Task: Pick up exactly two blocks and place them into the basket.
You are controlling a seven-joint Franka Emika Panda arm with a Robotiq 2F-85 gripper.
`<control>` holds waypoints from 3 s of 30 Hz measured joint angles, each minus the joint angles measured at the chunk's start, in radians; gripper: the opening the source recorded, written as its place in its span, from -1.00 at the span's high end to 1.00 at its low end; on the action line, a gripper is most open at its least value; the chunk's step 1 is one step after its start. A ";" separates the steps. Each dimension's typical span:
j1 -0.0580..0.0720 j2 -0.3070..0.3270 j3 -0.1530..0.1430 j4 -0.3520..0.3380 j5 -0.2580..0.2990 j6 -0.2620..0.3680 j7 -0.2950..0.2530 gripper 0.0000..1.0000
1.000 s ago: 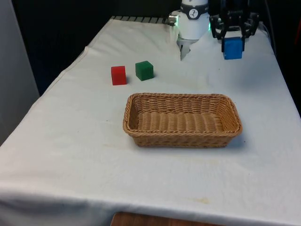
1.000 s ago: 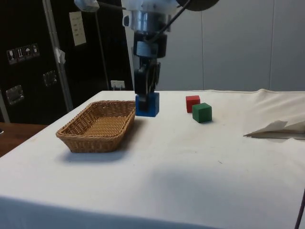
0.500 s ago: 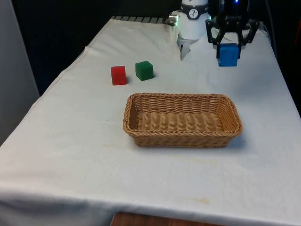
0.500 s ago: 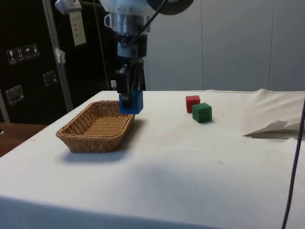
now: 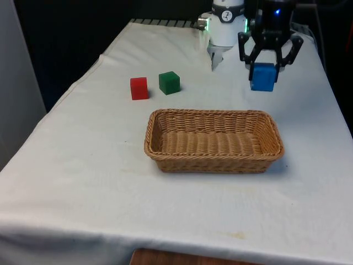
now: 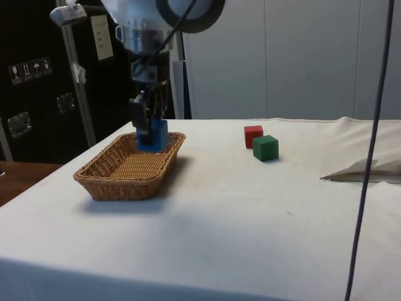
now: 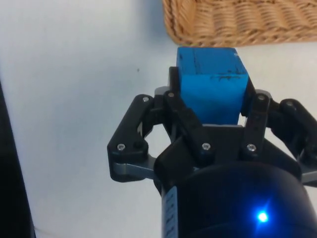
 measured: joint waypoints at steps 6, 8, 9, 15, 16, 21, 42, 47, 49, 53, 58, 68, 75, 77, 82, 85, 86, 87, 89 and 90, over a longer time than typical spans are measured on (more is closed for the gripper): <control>-0.009 0.090 -0.002 0.080 0.067 0.000 -0.045 1.00; -0.012 0.117 -0.002 0.103 0.095 0.001 -0.062 1.00; -0.013 0.130 -0.002 0.114 0.110 0.001 -0.071 1.00; -0.022 0.198 -0.004 0.176 0.198 0.002 -0.130 1.00; -0.023 0.210 -0.005 0.187 0.216 0.002 -0.142 1.00; -0.032 0.280 -0.020 0.239 0.306 0.003 -0.208 1.00; -0.069 0.493 -0.063 0.396 0.526 0.000 -0.364 1.00; -0.070 0.499 -0.065 0.401 0.566 -0.001 -0.392 1.00; -0.073 0.499 -0.066 0.401 0.573 -0.002 -0.398 0.80; -0.074 0.499 -0.067 0.401 0.577 -0.002 -0.401 0.00; -0.075 0.499 -0.067 0.401 0.583 -0.002 -0.406 -0.96; -0.076 0.499 -0.067 0.402 0.588 -0.002 -0.410 -1.00; -0.052 0.422 -0.084 0.349 0.575 -0.002 -0.411 -1.00; -0.045 0.393 -0.089 0.324 0.562 -0.002 -0.410 -1.00; -0.032 0.336 -0.095 0.276 0.539 0.001 -0.407 -1.00; -0.020 0.281 -0.101 0.234 0.510 0.003 -0.398 -1.00; -0.018 0.269 -0.102 0.223 0.504 0.003 -0.397 -1.00; -0.016 0.257 -0.102 0.212 0.501 0.005 -0.397 -1.00; -0.010 0.228 -0.102 0.178 0.491 0.021 -0.397 -1.00; -0.010 0.228 -0.102 0.178 0.491 0.021 -0.397 -1.00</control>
